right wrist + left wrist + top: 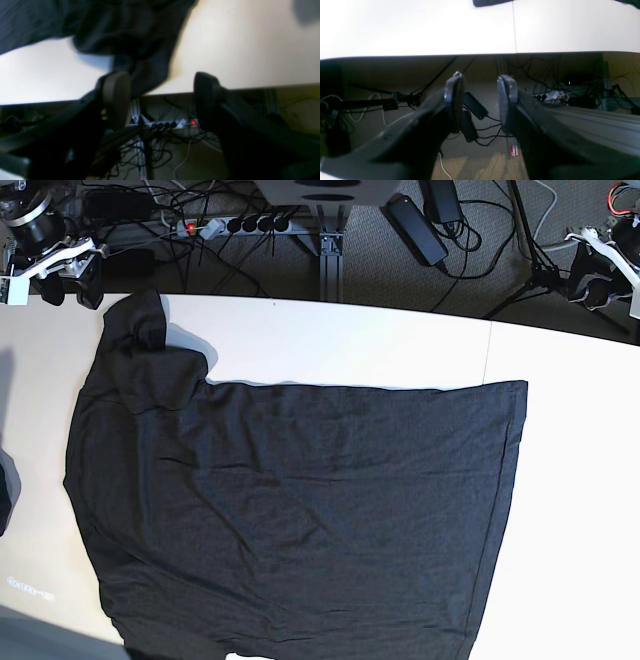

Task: Fold the T-shirt properly
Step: 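Grasp the shirt's shoulder corner with the right gripper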

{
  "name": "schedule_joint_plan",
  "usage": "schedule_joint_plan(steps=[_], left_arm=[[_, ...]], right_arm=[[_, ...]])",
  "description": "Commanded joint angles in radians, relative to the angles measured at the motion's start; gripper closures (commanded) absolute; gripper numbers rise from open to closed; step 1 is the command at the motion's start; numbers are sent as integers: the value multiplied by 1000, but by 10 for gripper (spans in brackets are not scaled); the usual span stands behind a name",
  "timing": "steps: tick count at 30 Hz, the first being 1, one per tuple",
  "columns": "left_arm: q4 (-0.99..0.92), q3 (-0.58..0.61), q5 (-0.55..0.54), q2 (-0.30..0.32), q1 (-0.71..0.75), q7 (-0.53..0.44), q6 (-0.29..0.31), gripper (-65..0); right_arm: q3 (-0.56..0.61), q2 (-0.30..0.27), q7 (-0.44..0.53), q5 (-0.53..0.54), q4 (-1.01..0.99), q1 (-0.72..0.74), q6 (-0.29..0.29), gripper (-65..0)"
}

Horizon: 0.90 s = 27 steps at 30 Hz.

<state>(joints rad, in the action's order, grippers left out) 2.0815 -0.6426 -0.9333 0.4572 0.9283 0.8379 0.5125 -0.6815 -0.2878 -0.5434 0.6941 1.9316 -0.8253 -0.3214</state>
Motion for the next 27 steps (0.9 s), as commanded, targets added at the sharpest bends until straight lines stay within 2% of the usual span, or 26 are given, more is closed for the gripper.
schedule_joint_plan(steps=[1, 6, 9, 14, 23, 27], left_arm=[[14, -10, -8, 11, 11, -18, 20, -256], [14, -10, -6, 11, 20, -18, 20, -256], [14, -10, -6, 12, 23, -18, 20, -256], [14, -10, -13, 11, 22, -18, 20, -256], [14, -10, -35, 12, 20, -18, 19, -256], [14, -11, -35, 12, 19, -18, 19, -256]], right_arm=[[-11, -14, 18, 5, -18, 14, 34, -399], [-11, -37, -5, 14, -193, 129, 27, -399], [-11, -55, -53, 62, -279, 196, -17, -399], [15, -61, -90, 85, -372, 273, -27, -399], [202, -56, -109, 79, -392, 296, -31, -399], [246, -20, -119, 62, -392, 296, -31, -399]])
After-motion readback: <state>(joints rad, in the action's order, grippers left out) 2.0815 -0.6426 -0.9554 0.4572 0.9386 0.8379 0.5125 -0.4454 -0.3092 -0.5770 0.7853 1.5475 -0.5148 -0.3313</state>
